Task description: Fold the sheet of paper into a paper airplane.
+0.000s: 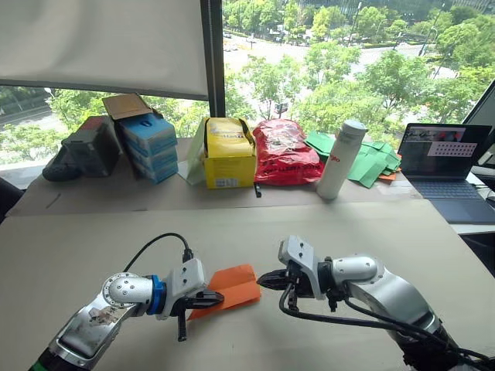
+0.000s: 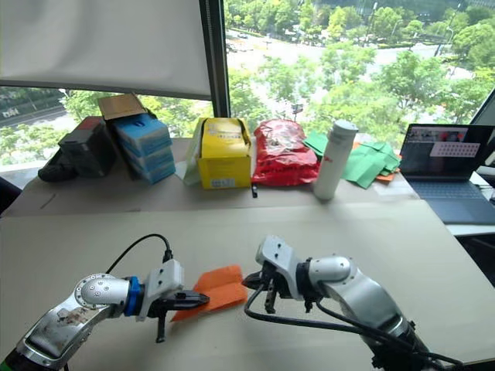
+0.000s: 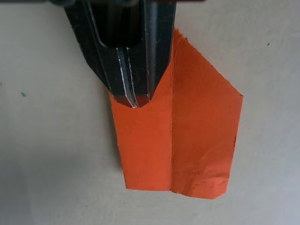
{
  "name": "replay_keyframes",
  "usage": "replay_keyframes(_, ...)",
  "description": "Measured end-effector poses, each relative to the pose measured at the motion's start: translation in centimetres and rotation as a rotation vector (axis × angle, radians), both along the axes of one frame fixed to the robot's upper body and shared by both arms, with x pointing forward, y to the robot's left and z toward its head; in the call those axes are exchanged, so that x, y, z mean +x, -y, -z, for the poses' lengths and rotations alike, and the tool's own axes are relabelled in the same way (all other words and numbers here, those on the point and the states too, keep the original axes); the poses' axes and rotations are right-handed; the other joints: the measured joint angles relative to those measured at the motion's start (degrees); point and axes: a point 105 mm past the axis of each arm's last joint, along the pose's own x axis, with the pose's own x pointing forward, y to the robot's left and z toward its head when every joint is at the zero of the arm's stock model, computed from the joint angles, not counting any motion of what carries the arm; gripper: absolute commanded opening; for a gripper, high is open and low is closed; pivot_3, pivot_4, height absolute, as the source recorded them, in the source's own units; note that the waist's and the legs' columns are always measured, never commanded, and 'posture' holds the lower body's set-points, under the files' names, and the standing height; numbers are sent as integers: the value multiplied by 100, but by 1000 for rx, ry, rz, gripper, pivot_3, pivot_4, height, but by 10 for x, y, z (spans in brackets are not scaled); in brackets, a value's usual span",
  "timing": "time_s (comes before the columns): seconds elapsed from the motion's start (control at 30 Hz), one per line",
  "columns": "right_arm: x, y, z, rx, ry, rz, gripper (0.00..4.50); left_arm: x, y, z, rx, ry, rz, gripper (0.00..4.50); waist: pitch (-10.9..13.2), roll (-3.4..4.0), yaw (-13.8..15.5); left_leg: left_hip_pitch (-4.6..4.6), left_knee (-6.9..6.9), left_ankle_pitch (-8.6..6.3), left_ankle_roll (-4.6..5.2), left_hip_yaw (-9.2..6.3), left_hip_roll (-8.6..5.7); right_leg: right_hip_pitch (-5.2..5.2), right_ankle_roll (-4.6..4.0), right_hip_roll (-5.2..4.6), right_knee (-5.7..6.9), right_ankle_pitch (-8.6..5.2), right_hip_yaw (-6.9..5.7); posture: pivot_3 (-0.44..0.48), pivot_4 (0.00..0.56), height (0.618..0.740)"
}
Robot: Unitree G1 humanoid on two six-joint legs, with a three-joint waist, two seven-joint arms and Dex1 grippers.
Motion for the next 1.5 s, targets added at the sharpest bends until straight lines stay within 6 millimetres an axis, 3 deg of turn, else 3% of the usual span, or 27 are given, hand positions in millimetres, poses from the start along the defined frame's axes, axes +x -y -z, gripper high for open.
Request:
replay_keyframes(0.33,-10,-15,40,-96,-18,-92,44,-1,0,3,26,53,57,0,0,0,22,-9,12,-2,4,2,-1,4,3,-2,-5,0,-40,0,150,740)
replay_keyframes(0.43,-8,-17,41,-101,11,-98,44,-3,2,4,0,40,74,0,0,0,15,-1,12,-2,4,0,2,10,3,0,-2,0,-41,0,150,740)
replay_keyframes(0.57,-8,-18,42,-94,15,-100,44,-20,-1,16,-4,-60,107,0,-2,2,-12,5,10,-1,2,-1,4,10,2,1,1,-1,-39,0,150,740)
replay_keyframes(0.8,-8,-17,42,-99,19,-95,44,-28,-6,21,-21,-103,125,0,-5,6,-5,18,8,-2,4,-1,4,18,1,-4,2,-1,-39,0,150,740)
replay_keyframes(1.07,-8,-17,42,-118,1,-75,44,-14,-9,25,-3,26,194,0,-25,35,32,40,4,0,2,-5,4,30,-3,-16,4,2,-44,0,150,740)
replay_keyframes(1.5,-10,-20,41,-115,-18,-68,44,21,-34,15,78,91,85,0,-31,43,-24,61,-4,6,-2,-2,12,35,-12,-8,15,3,-39,0,150,740)
